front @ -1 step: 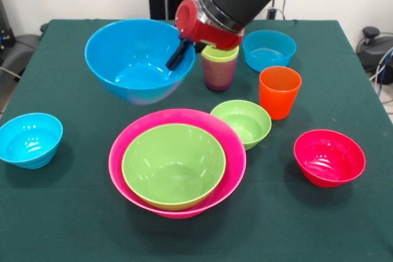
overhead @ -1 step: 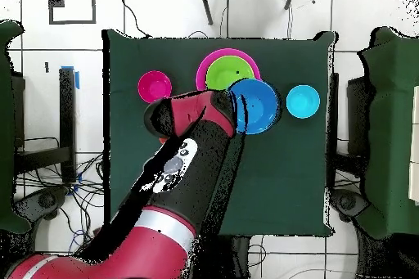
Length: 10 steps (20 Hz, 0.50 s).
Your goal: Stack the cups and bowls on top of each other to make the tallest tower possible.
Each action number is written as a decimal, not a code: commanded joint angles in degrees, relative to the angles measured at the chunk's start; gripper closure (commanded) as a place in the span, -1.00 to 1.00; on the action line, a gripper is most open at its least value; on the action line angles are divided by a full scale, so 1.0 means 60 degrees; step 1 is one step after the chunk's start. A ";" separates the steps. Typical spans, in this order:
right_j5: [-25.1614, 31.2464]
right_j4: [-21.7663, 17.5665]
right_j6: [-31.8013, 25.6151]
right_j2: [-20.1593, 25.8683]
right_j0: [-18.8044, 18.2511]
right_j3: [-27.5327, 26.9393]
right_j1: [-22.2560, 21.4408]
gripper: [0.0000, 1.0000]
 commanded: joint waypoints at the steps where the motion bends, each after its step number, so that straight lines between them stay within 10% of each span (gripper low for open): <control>1: -0.1094 0.0212 0.1536 0.1432 -0.0195 -0.0811 0.0894 1.00; 10: -0.1265 0.0479 0.1529 0.1501 -0.0151 -0.0919 0.0811 1.00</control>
